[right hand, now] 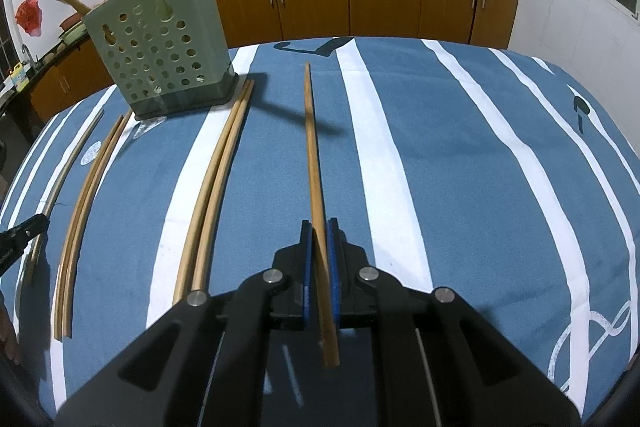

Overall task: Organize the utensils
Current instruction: 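Hold the grasped chopsticks just above the table with both grippers, then lift both chopsticks upright and lower them into the green holder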

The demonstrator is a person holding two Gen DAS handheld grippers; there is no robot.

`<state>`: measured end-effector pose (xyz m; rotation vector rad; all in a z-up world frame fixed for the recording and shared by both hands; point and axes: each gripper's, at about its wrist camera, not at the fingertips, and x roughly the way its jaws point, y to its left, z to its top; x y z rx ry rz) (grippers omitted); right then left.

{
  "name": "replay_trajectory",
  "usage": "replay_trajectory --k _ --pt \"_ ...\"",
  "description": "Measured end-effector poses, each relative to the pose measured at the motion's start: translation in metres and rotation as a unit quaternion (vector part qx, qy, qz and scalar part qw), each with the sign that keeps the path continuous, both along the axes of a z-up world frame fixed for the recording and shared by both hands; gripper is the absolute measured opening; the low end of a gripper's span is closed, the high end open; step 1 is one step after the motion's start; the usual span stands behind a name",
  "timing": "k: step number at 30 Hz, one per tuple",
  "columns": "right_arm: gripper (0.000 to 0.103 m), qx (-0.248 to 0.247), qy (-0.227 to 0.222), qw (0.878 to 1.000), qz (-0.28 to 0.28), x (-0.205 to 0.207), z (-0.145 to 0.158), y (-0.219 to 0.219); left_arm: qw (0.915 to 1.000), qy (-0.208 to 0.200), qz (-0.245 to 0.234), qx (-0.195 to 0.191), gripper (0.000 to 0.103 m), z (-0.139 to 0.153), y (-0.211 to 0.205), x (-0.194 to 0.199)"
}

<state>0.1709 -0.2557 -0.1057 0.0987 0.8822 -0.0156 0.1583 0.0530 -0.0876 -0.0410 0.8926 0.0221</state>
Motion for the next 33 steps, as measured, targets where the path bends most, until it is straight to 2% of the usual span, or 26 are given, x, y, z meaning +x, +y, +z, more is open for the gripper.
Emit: replay_trajectory --k 7,10,13,18,22,33 --pt "0.008 -0.003 -0.002 1.000 0.000 -0.001 0.003 0.000 1.0000 0.000 -0.004 0.005 0.008 0.000 0.001 -0.003" --pt "0.008 -0.006 -0.027 1.000 -0.002 -0.004 0.020 -0.003 1.0000 -0.001 -0.009 0.003 0.008 0.007 0.002 -0.003" --pt "0.008 -0.005 -0.064 0.998 -0.005 -0.008 0.046 -0.007 0.9995 -0.029 -0.009 -0.004 0.008 0.029 0.006 -0.006" --pt "0.008 0.000 -0.132 0.991 -0.010 -0.016 0.092 -0.013 0.9947 -0.100 -0.011 -0.020 0.008 0.083 0.011 -0.010" --pt "0.008 0.003 -0.165 0.986 -0.012 -0.021 0.114 -0.015 0.9901 -0.136 -0.013 -0.031 0.008 0.112 0.013 -0.011" --pt "0.008 0.013 -0.213 0.977 -0.014 -0.020 0.150 -0.017 0.9835 -0.170 -0.020 -0.058 0.007 0.150 0.015 -0.004"
